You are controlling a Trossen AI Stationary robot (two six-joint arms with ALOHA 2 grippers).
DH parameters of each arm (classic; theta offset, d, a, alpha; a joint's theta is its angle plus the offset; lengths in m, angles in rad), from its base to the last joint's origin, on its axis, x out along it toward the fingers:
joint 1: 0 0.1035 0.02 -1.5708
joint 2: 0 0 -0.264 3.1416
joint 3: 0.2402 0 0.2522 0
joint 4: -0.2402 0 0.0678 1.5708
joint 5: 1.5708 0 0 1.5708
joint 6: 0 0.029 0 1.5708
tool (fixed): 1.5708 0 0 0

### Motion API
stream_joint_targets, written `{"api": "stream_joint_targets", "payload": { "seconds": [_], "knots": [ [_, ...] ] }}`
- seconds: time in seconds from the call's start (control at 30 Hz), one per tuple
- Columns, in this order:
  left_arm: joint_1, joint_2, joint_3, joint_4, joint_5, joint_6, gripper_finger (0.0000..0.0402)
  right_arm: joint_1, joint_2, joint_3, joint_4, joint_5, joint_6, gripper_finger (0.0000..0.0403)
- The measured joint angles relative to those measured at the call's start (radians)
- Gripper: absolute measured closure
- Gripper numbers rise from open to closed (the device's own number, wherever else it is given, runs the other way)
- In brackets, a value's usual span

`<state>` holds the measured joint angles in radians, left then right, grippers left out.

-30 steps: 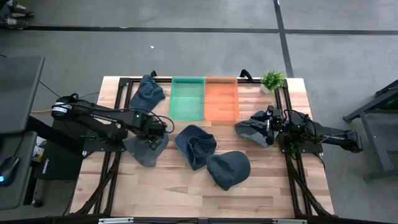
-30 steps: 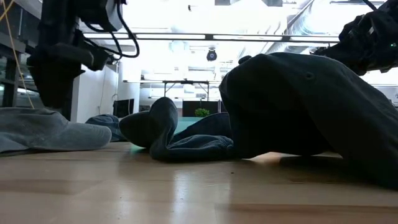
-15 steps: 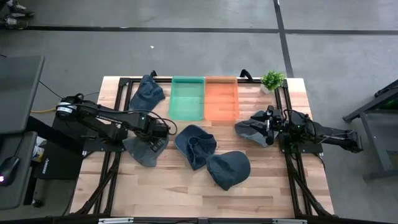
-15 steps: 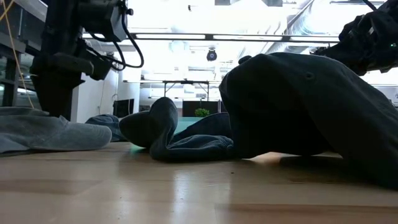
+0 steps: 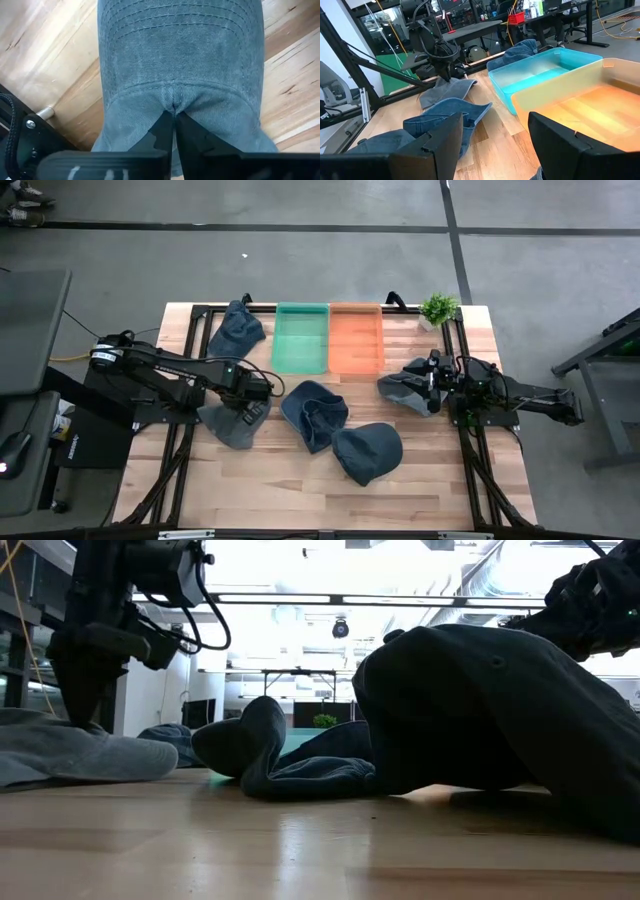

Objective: Pick & Place hat
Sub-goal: Put the left gray cap into the blue bin

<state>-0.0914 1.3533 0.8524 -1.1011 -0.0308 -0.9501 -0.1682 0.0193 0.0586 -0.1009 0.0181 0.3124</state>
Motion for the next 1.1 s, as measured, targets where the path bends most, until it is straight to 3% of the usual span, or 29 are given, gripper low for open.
{"api": "stream_joint_targets", "payload": {
  "seconds": [0.23,0.57,0.83,1.1],
  "knots": [
    [0.000,-0.009,0.012,-0.022,0.056,0.003,0.0399,0.000,0.000,0.000,0.000,0.000,0.000,0.0183],
    [0.010,-0.056,0.158,-0.179,0.083,-0.036,0.0401,0.000,0.000,0.000,0.000,0.000,0.000,0.0183],
    [0.121,-0.048,0.323,-0.194,0.111,0.017,0.0401,0.000,0.000,0.000,0.000,0.000,0.000,0.0183],
    [0.282,0.073,0.496,-0.194,0.139,0.142,0.0401,0.000,0.000,0.000,0.000,0.000,0.000,0.0183]
  ]
}}
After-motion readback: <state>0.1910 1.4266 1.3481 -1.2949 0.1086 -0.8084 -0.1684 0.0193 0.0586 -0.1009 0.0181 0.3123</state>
